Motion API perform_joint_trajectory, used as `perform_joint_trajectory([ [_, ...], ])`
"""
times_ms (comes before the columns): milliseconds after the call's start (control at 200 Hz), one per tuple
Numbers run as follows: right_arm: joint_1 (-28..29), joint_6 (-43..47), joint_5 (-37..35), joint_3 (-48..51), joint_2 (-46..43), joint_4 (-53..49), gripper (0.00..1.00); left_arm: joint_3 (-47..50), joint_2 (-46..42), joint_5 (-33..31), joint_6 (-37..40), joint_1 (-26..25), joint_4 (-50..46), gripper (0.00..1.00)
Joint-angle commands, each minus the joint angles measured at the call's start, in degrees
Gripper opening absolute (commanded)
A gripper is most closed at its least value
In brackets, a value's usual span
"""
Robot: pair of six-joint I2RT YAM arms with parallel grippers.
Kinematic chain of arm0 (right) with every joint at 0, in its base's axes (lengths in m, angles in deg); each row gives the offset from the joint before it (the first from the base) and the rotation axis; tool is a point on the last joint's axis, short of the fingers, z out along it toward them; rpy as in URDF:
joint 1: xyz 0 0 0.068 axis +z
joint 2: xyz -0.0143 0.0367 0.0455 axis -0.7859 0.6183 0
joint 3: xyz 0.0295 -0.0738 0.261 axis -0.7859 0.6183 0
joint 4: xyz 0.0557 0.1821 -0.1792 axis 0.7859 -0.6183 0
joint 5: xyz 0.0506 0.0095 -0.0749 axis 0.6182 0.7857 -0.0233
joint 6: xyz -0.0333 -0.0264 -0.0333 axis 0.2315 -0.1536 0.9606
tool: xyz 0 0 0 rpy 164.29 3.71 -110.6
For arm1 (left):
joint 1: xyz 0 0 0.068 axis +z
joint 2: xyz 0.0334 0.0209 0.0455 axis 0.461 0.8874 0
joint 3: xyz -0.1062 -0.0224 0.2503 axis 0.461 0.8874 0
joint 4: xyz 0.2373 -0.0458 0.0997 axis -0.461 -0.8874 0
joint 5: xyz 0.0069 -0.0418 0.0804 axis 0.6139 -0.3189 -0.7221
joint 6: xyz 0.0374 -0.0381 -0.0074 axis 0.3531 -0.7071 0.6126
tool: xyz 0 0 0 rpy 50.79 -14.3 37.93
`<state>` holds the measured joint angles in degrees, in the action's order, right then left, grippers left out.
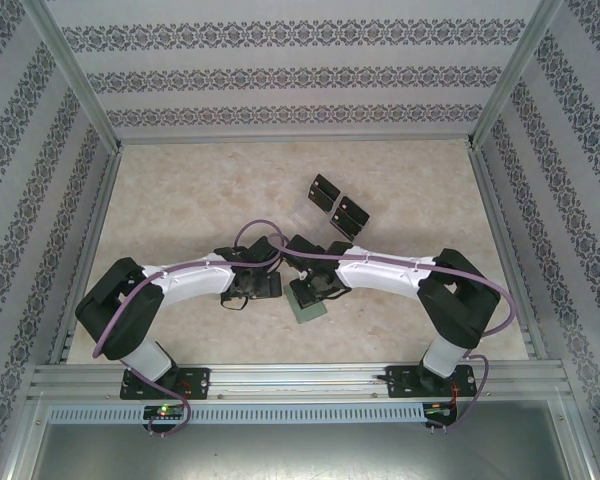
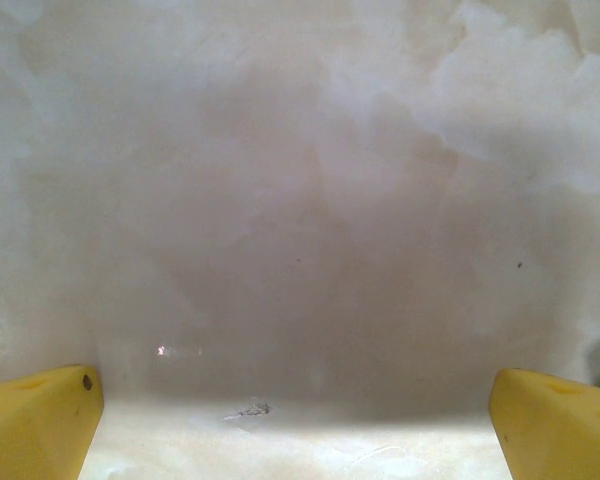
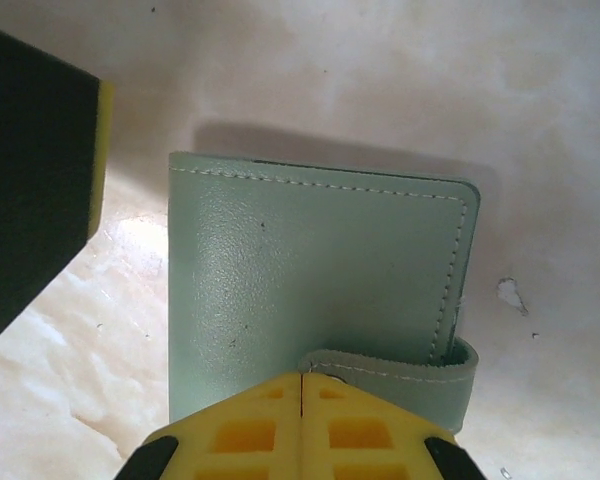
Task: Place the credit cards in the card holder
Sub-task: Close the button on the card holder.
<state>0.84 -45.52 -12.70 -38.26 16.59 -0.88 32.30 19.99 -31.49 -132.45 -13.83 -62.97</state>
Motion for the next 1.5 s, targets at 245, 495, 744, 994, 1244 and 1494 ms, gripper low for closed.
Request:
perform_joint_trajectory([
  [245,-0.91,-1.00,0.64,2.99,2.44,1.96,0.00,-1.44,1.20,1.07,1.49,-0.65,2.61,1.00],
  [495,-2.65,-3.21,1.89,7.10,2.25,4.41,0.00,-1.49,1.27,1.08,1.49,-0.65,2.53,1.00],
  [744,-5.91,-4.30,2.68,10.42,-0.63,6.02,0.00,-1.69,1.09,0.99,1.58,-0.65,2.17,1.00],
  [994,-8.22,-5.80,3.64,13.64,1.87,8.56,0.00,-1.74,0.92,1.08,1.54,-0.65,2.10,1.00],
  [1244,-10.35,-8.51,2.78,18.50,0.96,11.08,0.00,-1.69,0.74,0.89,1.67,-0.69,1.81,1.00],
  [1494,-12.92,-10.46,1.68,21.60,0.97,12.20,0.00,-1.96,0.69,0.91,1.67,-0.65,1.48,1.00],
])
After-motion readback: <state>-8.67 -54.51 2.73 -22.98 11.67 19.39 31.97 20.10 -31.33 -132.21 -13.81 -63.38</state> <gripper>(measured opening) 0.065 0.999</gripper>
